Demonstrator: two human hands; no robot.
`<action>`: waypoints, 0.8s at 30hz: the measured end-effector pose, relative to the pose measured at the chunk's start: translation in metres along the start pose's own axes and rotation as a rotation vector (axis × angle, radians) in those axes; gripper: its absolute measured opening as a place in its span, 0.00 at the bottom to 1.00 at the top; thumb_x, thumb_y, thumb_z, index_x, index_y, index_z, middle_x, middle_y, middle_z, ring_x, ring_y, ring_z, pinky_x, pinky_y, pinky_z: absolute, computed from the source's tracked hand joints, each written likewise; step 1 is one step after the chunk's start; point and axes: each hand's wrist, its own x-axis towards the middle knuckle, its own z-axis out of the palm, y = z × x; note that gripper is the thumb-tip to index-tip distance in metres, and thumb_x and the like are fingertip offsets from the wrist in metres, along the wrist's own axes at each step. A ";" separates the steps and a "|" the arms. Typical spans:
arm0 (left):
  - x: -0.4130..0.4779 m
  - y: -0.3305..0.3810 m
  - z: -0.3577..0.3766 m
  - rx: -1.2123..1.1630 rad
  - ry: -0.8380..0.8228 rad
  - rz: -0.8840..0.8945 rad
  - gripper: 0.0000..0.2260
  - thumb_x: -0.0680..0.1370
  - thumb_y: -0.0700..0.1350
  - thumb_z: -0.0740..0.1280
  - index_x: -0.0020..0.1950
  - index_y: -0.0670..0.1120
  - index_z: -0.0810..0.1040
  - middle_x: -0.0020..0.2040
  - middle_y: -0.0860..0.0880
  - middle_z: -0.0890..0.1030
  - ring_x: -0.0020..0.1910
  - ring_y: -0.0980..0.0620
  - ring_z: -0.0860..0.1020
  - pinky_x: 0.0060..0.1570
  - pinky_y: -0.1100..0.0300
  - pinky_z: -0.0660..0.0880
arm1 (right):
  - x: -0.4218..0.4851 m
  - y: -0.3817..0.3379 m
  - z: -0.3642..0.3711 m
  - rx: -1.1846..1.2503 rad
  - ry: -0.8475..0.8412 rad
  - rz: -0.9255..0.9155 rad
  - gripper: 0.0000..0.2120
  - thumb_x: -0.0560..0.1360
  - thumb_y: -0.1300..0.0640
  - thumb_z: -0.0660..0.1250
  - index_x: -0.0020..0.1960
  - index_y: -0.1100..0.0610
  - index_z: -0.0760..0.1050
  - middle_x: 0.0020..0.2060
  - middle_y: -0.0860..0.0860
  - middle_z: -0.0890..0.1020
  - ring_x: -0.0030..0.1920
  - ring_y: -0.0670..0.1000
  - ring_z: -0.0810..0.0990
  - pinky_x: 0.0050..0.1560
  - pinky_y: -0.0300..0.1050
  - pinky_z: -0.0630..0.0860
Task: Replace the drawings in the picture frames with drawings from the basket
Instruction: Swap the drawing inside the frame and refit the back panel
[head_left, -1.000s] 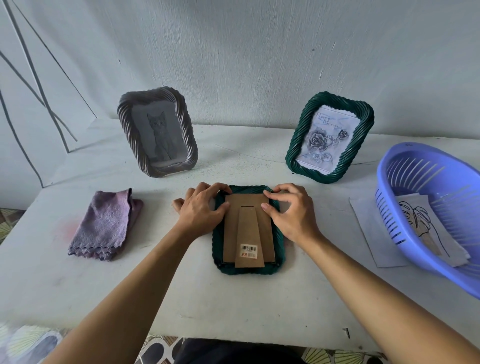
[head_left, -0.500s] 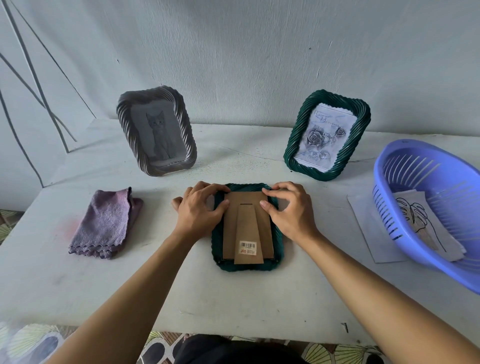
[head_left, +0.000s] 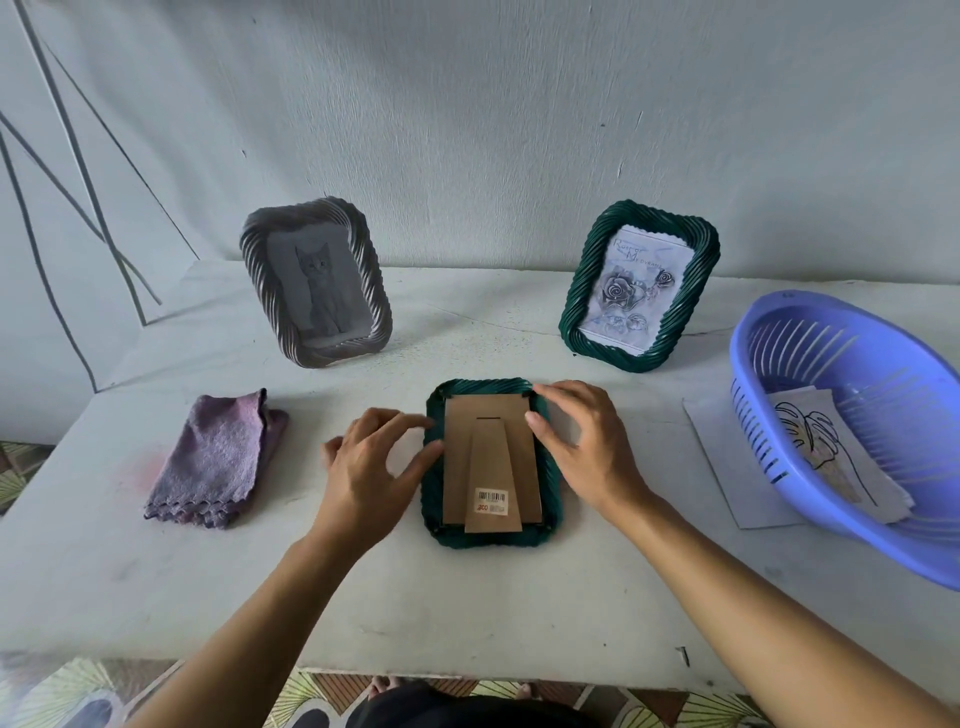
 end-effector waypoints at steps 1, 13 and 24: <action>-0.011 0.000 -0.005 0.004 0.008 0.004 0.15 0.76 0.66 0.62 0.55 0.61 0.80 0.53 0.59 0.77 0.54 0.58 0.76 0.55 0.48 0.66 | -0.008 -0.002 -0.004 -0.002 0.006 -0.008 0.17 0.76 0.47 0.68 0.61 0.54 0.81 0.55 0.49 0.79 0.60 0.47 0.75 0.63 0.47 0.73; -0.077 0.001 0.000 -0.014 0.044 0.019 0.18 0.72 0.68 0.68 0.54 0.60 0.85 0.52 0.66 0.82 0.55 0.62 0.76 0.53 0.44 0.66 | -0.082 -0.013 -0.013 -0.140 -0.056 -0.022 0.20 0.71 0.36 0.69 0.51 0.51 0.85 0.61 0.44 0.77 0.62 0.47 0.75 0.63 0.42 0.70; -0.053 0.010 0.009 -0.041 0.106 -0.052 0.15 0.71 0.64 0.70 0.51 0.58 0.86 0.52 0.63 0.83 0.53 0.61 0.77 0.56 0.46 0.65 | -0.049 -0.009 -0.009 -0.140 -0.102 -0.031 0.15 0.70 0.42 0.70 0.54 0.44 0.84 0.61 0.46 0.73 0.64 0.46 0.72 0.60 0.52 0.71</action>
